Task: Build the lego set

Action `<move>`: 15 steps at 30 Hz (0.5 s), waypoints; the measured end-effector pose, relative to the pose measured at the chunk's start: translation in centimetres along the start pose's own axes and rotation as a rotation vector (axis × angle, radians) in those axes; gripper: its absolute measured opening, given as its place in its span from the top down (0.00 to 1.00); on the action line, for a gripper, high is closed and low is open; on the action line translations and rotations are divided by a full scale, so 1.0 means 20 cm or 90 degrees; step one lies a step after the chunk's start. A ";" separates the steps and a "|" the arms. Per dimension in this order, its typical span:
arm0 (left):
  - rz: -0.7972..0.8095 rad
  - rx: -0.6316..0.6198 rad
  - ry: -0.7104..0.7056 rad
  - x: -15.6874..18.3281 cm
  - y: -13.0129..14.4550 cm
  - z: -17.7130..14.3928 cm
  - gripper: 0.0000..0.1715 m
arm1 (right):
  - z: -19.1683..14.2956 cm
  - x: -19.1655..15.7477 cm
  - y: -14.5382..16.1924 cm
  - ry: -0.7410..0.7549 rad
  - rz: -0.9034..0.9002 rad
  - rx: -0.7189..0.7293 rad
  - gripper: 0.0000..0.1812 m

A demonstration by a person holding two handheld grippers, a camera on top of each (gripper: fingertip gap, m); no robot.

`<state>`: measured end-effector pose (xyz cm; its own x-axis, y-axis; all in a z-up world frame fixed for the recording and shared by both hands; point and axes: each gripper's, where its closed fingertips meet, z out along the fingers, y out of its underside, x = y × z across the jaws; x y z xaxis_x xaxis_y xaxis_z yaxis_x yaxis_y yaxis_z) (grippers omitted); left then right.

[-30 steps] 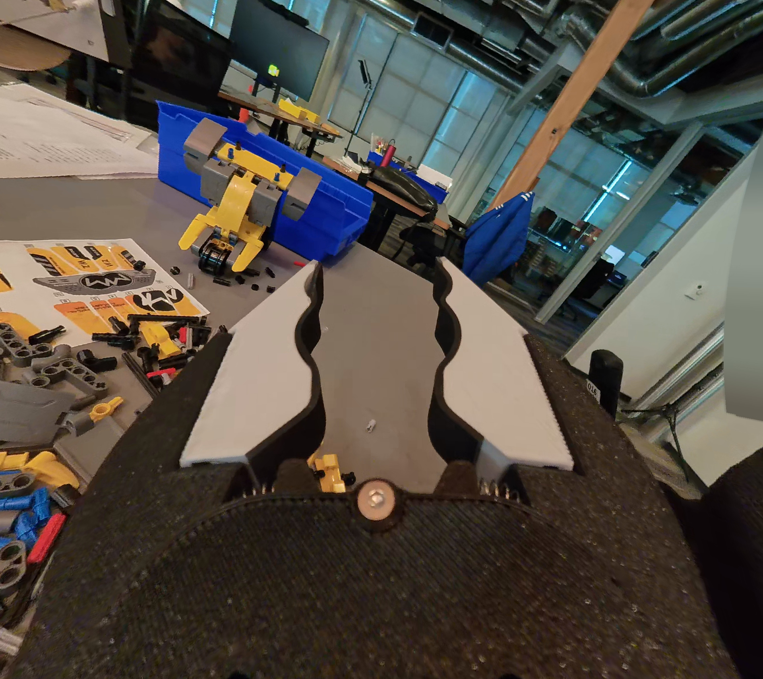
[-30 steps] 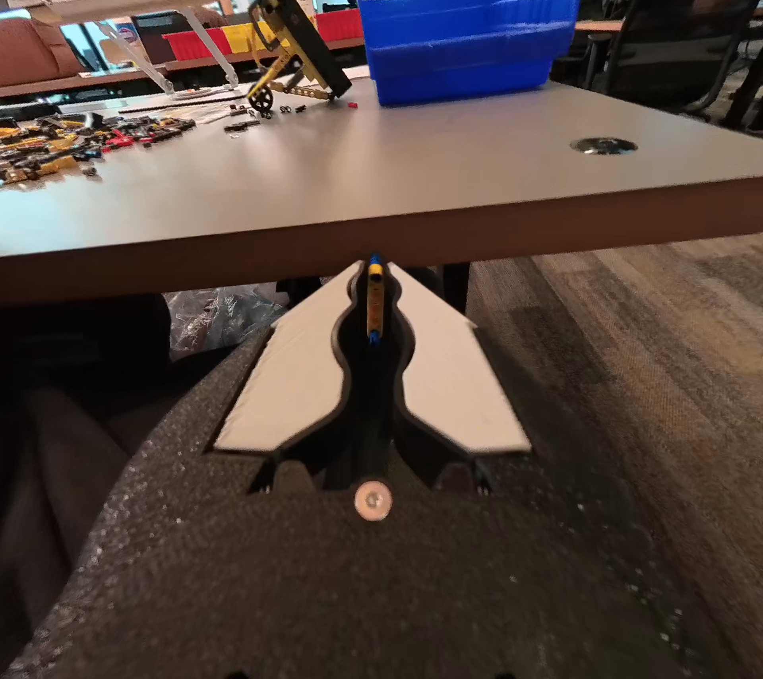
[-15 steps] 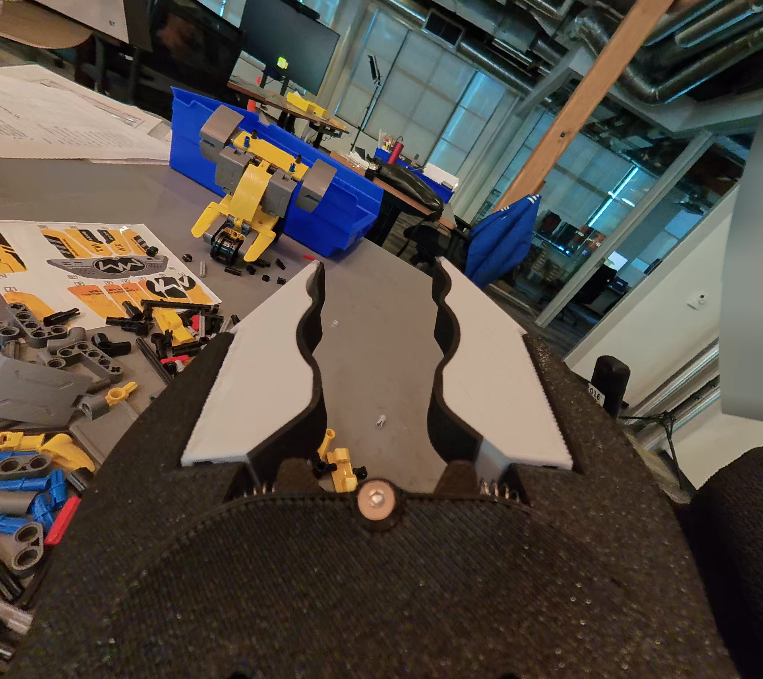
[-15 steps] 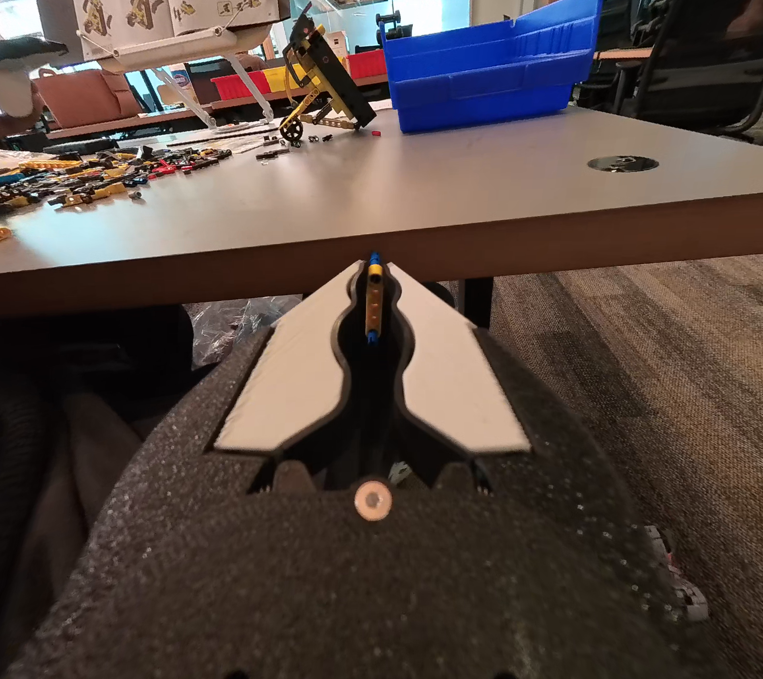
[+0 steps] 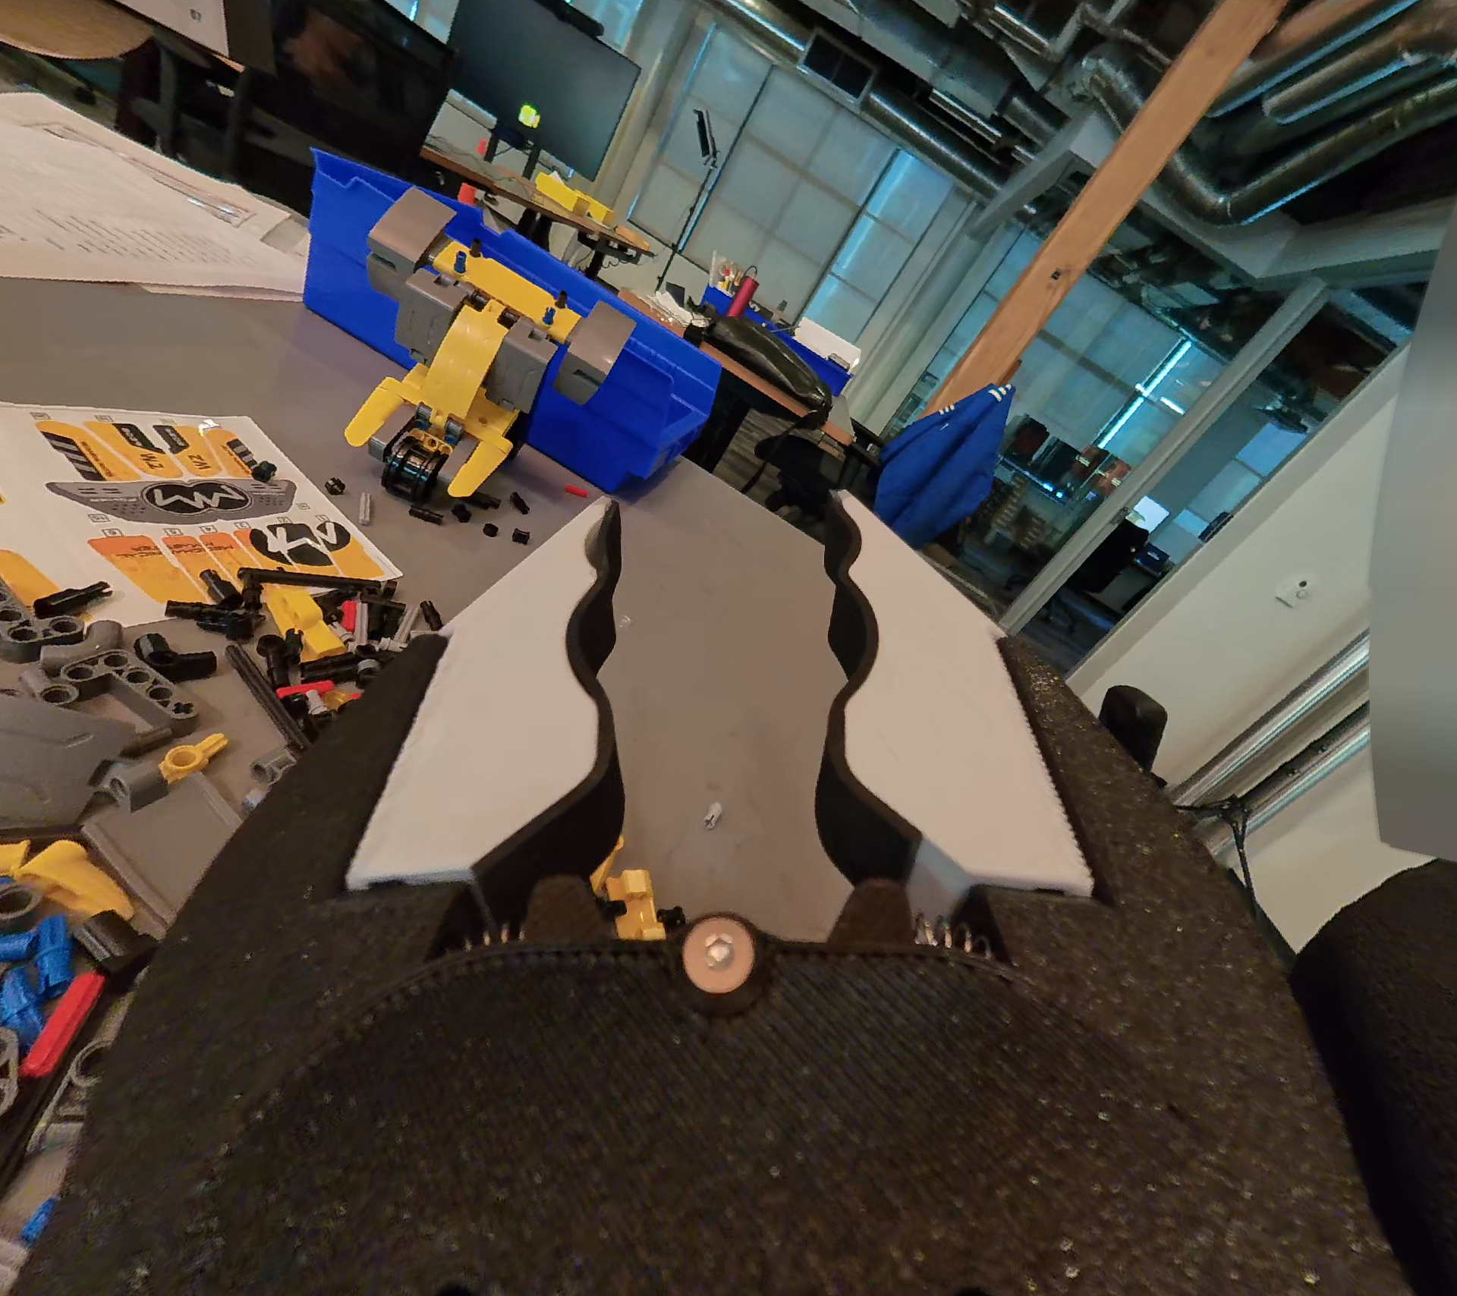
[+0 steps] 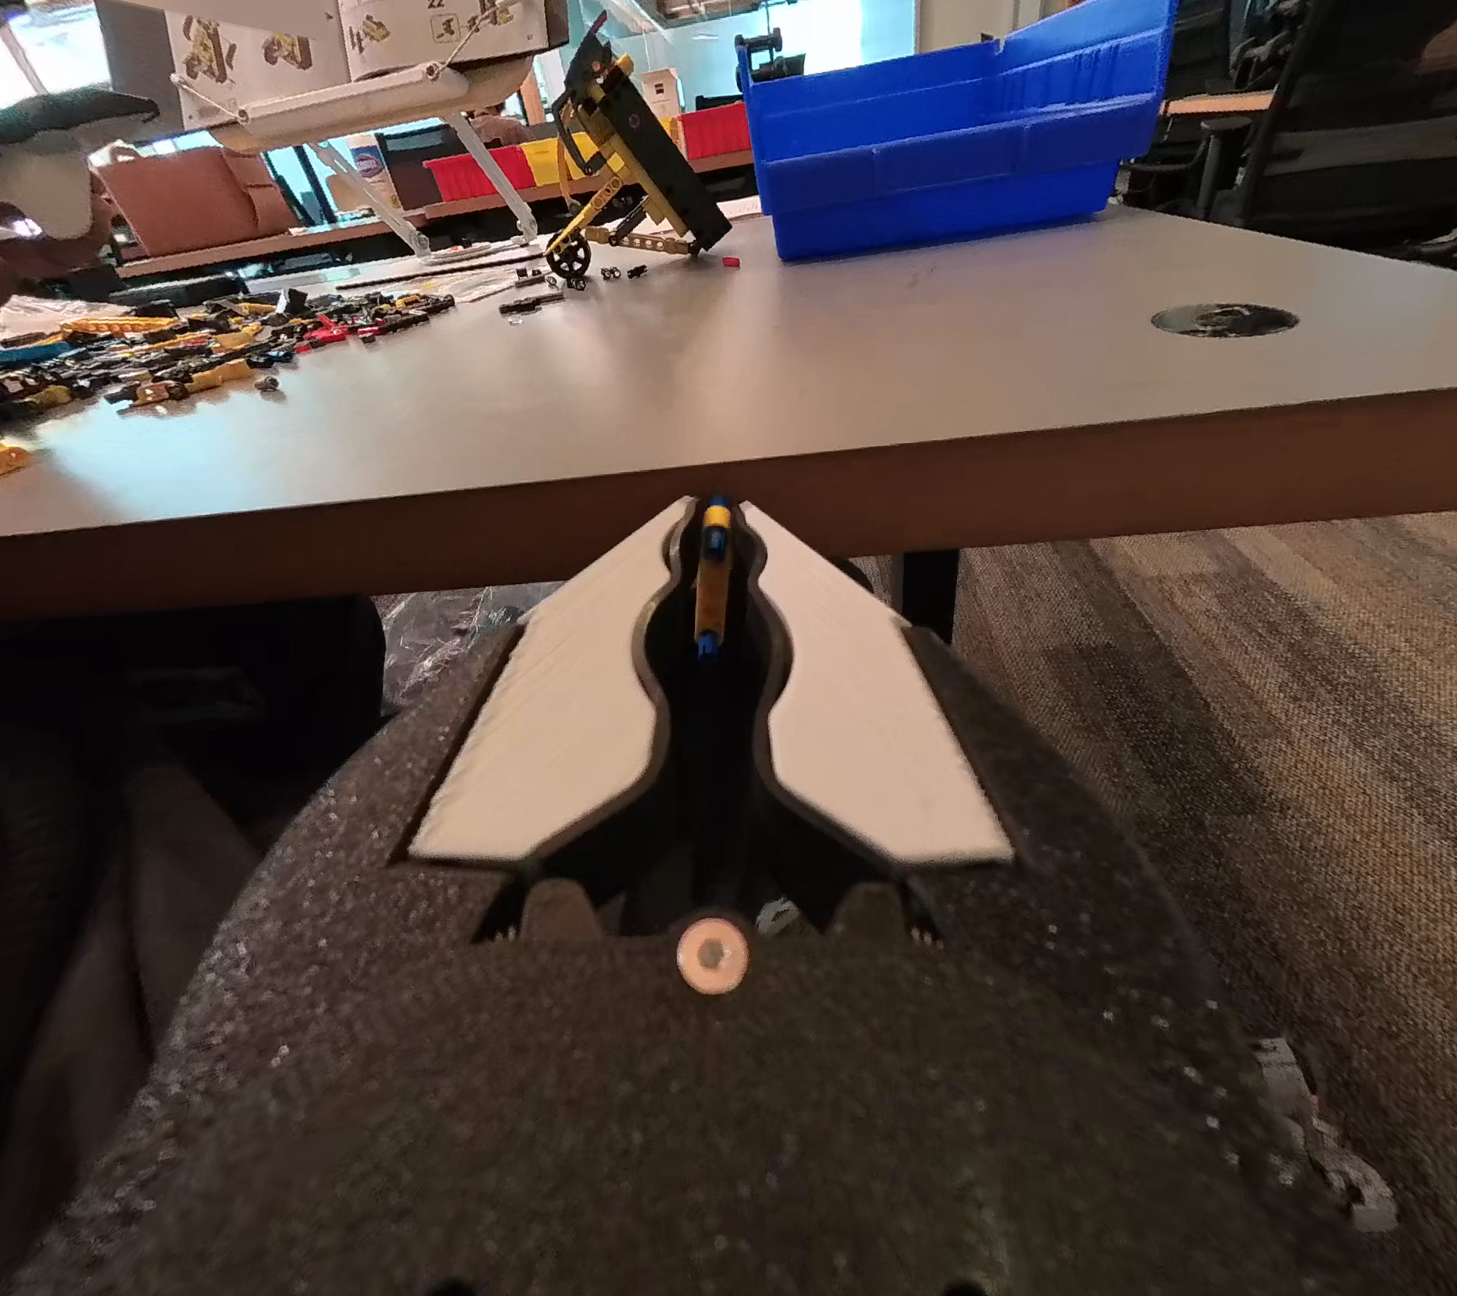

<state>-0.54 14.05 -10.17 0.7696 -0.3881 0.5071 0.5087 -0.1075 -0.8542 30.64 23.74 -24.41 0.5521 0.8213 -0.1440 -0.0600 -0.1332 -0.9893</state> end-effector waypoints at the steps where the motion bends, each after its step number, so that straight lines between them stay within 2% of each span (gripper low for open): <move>1: 0.000 0.000 0.000 0.00 0.00 0.00 0.71 | 0.00 0.00 0.00 -0.004 0.003 0.003 0.96; 11: -0.005 -0.004 0.000 0.00 0.01 0.01 0.71 | -0.01 0.00 0.00 -0.010 0.023 0.009 0.96; 15: 0.003 0.004 0.001 0.01 0.00 0.00 0.71 | -0.03 0.01 -0.06 -0.053 0.090 0.030 0.96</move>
<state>-0.37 13.96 -9.97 0.7714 -0.3899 0.5029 0.5076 -0.0994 -0.8558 31.39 23.70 -23.27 0.4640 0.8399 -0.2815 -0.1723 -0.2261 -0.9587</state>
